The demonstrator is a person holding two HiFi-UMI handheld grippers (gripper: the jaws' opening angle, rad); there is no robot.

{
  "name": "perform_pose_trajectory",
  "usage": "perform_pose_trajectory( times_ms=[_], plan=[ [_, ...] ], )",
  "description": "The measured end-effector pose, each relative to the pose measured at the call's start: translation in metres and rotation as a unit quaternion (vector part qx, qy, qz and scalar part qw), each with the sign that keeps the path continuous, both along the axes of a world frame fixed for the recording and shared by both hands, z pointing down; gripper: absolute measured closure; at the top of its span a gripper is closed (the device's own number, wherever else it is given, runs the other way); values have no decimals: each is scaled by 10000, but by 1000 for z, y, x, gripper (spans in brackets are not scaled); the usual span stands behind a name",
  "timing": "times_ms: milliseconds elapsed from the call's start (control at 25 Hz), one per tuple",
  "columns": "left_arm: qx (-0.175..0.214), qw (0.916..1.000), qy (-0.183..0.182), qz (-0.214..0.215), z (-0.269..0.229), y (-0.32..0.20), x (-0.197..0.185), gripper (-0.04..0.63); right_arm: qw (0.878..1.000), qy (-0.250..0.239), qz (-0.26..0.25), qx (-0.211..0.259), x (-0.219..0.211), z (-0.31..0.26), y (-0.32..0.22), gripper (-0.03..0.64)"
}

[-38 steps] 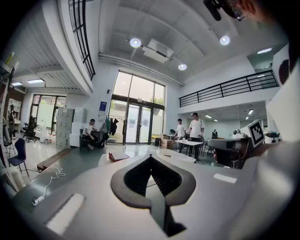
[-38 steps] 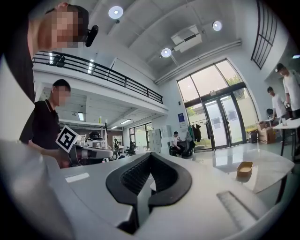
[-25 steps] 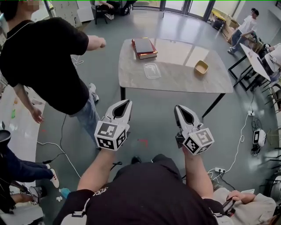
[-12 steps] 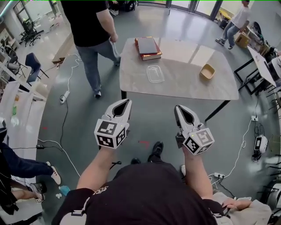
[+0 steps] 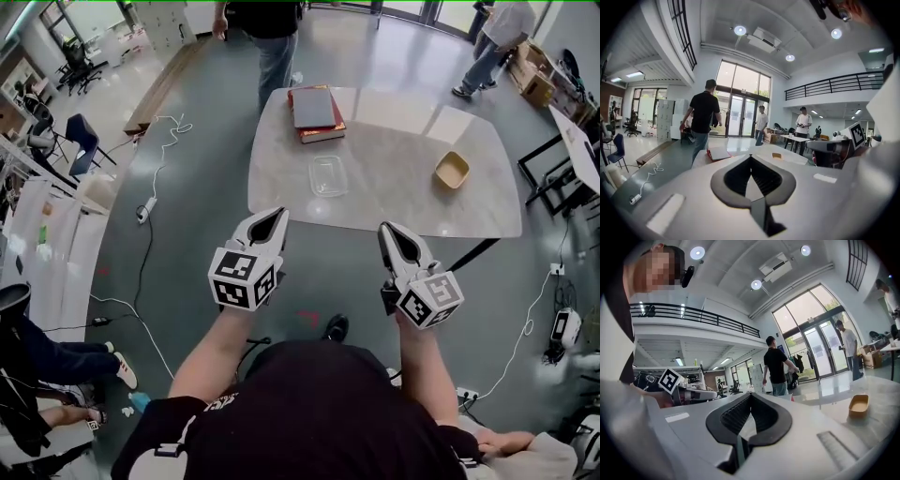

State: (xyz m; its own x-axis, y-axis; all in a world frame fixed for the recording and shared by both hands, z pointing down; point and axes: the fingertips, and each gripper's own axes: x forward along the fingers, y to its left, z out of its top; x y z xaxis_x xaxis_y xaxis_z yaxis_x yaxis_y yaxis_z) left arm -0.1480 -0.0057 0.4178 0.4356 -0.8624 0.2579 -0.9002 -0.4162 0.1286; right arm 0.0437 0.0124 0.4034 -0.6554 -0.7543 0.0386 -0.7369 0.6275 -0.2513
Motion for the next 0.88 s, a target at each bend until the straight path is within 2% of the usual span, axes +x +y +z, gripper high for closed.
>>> perform_pose_trajectory(
  times_ms=[240, 520, 720, 880],
  plan=[
    [-44, 9998, -134, -133, 1, -32, 30, 592, 9998, -9, -191, -30, 25, 1, -33, 603],
    [-275, 9993, -190, -191, 14, -70, 34, 586, 9991, 4, -363, -225, 24, 10, -70, 603],
    [-528, 9986, -97, 37, 33, -109, 31, 527, 9990, 93, -354, -256, 7, 13, -109, 603],
    [-693, 9972, -90, 251, 51, -144, 24, 517, 9992, 158, -225, -291, -10, 17, -143, 603]
  ],
)
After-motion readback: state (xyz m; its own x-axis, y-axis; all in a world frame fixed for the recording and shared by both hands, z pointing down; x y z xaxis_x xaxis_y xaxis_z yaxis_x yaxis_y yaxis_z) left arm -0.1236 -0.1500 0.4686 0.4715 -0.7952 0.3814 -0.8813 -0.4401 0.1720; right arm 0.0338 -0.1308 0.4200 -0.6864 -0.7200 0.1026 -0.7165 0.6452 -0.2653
